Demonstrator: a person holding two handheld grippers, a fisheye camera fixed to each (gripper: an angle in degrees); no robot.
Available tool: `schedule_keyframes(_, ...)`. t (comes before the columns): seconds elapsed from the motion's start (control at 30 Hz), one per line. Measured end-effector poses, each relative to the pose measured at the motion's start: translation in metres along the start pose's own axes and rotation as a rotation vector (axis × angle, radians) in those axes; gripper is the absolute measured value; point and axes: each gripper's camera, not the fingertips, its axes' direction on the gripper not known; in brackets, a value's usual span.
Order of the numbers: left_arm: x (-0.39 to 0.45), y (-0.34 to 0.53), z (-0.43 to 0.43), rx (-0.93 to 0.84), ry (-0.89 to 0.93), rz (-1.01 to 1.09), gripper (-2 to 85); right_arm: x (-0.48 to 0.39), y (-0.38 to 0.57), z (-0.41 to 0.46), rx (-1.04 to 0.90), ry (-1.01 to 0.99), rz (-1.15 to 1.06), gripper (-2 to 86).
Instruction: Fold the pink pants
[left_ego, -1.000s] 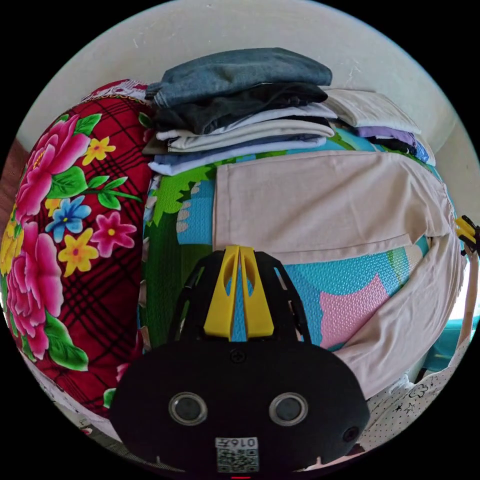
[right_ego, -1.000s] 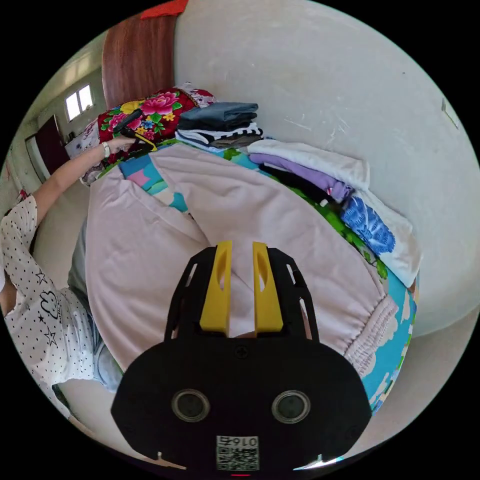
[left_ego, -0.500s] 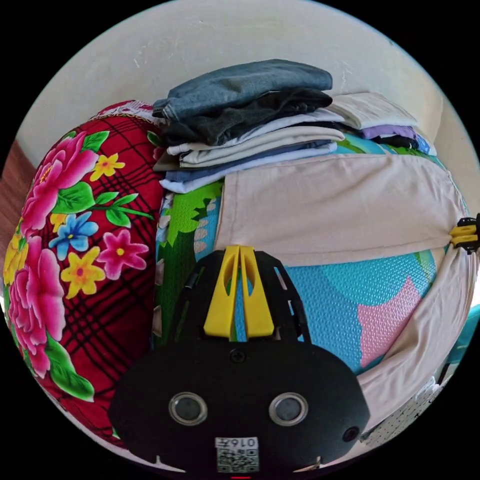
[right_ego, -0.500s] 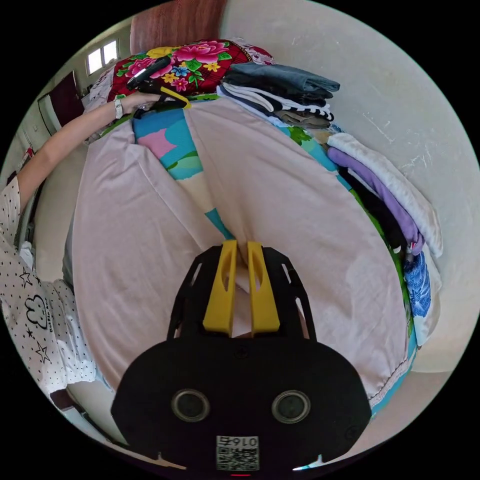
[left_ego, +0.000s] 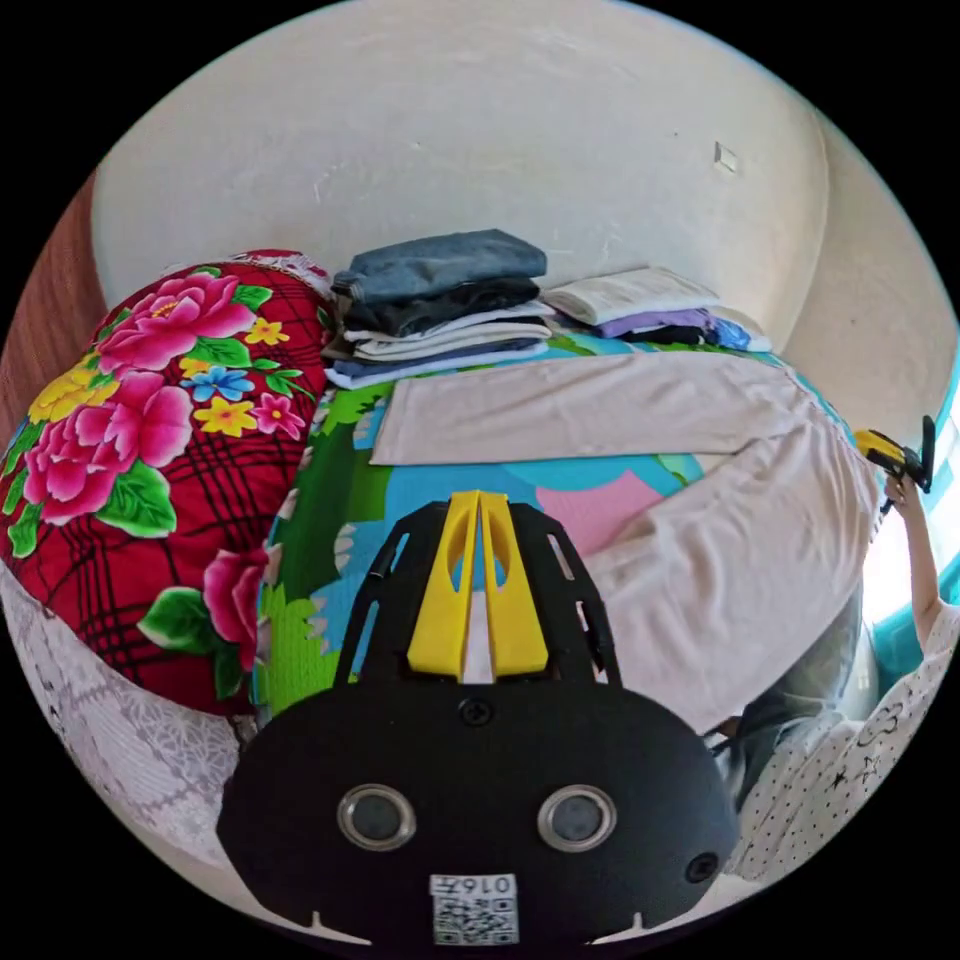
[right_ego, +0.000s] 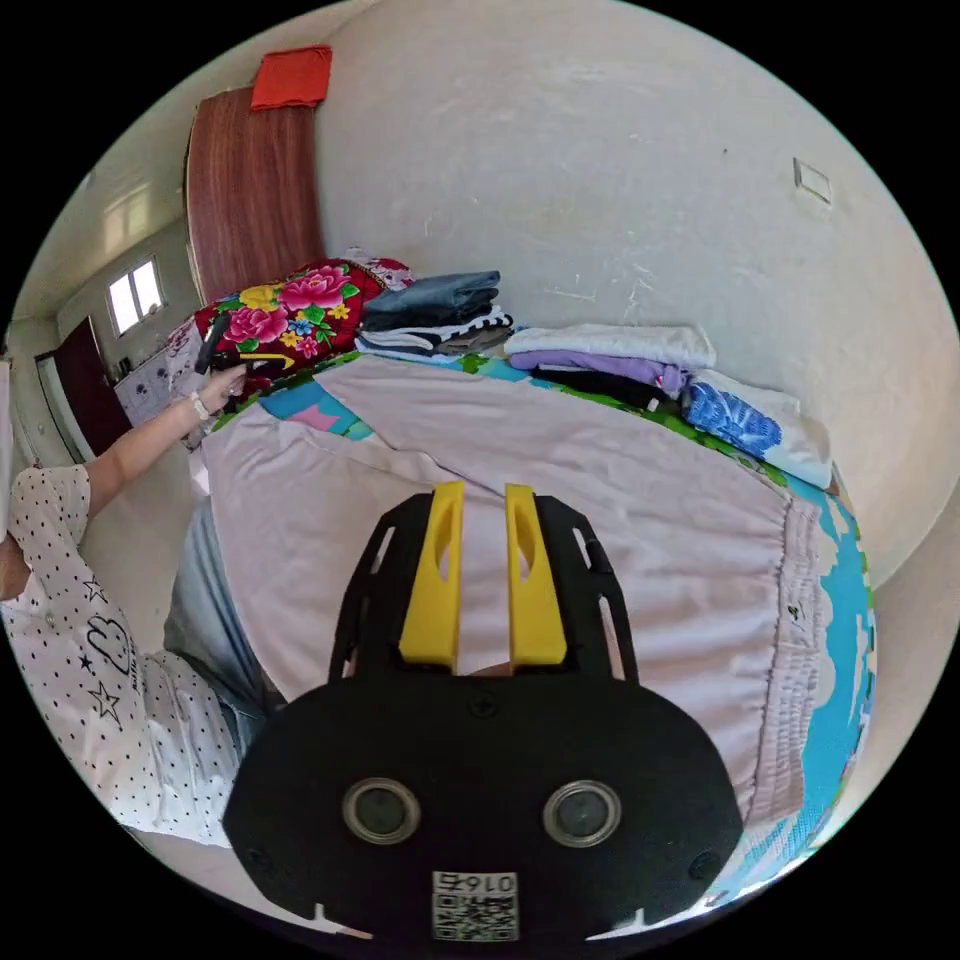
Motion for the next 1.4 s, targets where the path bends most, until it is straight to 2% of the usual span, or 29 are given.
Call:
schedule_keyframes(0.07,0.020,0.072,-0.025,0.000,0.100,-0.008,-0.9,0.010,0.052,-0.033,-0.011,0.137,0.071,10.4)
schedule_keyframes(0.13,0.029,0.124,-0.044,0.045,0.093,-0.055,-0.8,0.022,0.122,-0.075,0.029,0.257,0.250,12.2)
schedule_keyframes(0.23,0.037,0.198,-0.068,0.133,0.045,-0.185,-0.1,0.028,0.200,-0.103,0.076,0.313,0.492,12.7)
schedule_keyframes(0.3,0.039,0.236,-0.078,0.210,0.046,-0.283,1.2,0.028,0.238,-0.105,0.109,0.292,0.616,12.9)
schedule_keyframes(0.4,0.047,0.276,-0.080,0.295,0.092,-0.356,2.3,0.023,0.275,-0.089,0.159,0.081,0.726,12.8)
schedule_keyframes(0.5,0.052,0.288,-0.074,0.220,0.097,-0.333,3.1,0.011,0.288,-0.061,0.169,-0.035,0.775,12.4)
schedule_keyframes(0.73,0.053,0.334,-0.092,0.198,0.068,-0.317,4.0,-0.036,0.303,-0.013,0.192,0.203,0.834,9.1)
schedule_keyframes(0.87,0.030,0.377,-0.099,0.164,0.013,-0.441,4.1,-0.055,0.318,0.007,0.194,0.207,0.895,3.7)
schedule_keyframes(1.07,-0.019,0.442,-0.095,0.187,0.028,-0.726,5.2,-0.068,0.371,0.017,0.328,0.110,0.964,1.8)
schedule_keyframes(1.23,-0.045,0.469,-0.086,0.332,0.208,-0.844,6.7,-0.083,0.397,0.029,0.328,0.121,0.900,1.4)
schedule_keyframes(1.4,-0.054,0.478,-0.083,0.327,0.123,-0.916,7.9,-0.096,0.412,0.040,0.302,0.166,0.847,1.2)
